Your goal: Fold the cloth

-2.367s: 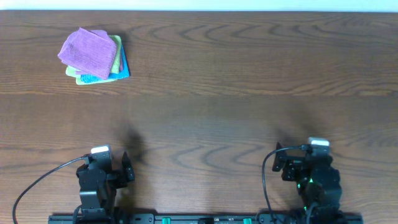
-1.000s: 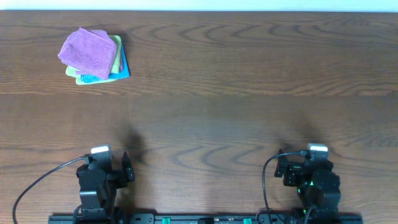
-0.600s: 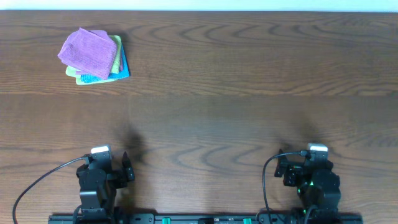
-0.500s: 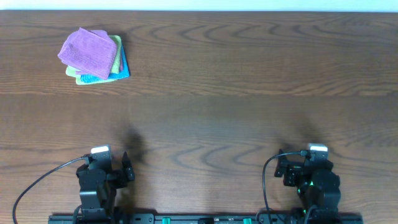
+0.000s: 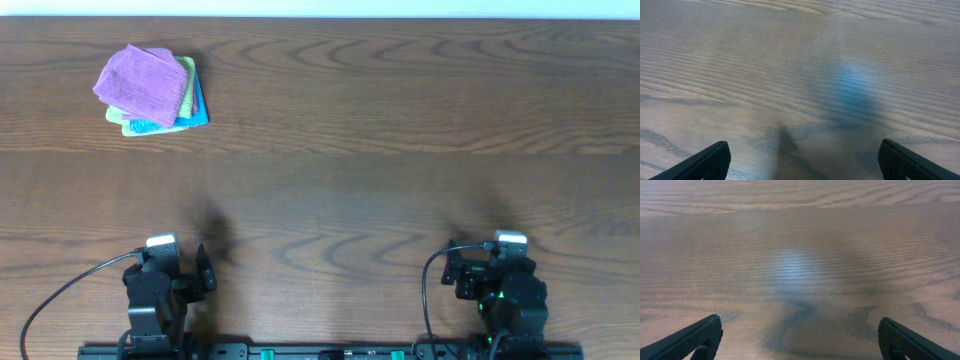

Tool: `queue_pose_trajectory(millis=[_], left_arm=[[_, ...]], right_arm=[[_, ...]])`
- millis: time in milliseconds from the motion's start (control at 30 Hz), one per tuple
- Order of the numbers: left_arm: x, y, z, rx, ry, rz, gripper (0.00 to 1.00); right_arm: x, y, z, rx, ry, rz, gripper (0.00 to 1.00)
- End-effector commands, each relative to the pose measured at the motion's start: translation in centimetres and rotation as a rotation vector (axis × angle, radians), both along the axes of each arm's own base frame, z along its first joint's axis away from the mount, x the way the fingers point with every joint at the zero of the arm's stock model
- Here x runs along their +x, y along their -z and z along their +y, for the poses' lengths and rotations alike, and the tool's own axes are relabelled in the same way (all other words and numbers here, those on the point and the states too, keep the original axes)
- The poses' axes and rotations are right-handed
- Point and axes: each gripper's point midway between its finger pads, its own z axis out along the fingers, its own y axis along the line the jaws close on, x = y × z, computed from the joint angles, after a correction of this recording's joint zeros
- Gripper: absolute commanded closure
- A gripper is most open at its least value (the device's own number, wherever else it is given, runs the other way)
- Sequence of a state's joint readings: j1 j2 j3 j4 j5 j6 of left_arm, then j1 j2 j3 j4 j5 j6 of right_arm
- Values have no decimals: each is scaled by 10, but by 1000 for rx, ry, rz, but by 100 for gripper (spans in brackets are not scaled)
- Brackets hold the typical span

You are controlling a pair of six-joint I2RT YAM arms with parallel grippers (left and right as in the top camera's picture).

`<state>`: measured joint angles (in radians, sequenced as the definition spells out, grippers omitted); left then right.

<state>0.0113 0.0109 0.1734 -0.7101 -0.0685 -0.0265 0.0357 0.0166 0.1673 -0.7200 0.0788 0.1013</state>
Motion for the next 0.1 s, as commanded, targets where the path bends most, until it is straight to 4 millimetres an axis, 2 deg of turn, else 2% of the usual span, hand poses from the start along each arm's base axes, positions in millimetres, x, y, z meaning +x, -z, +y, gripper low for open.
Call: queue_pose_trajectory(millis=[0, 67], left_arm=[[-5, 9, 3, 7, -17, 31, 4], [-5, 9, 3, 7, -17, 31, 4]], right_arm=[[-1, 3, 0, -6, -4, 4, 1], [-1, 3, 0, -7, -5, 4, 1]])
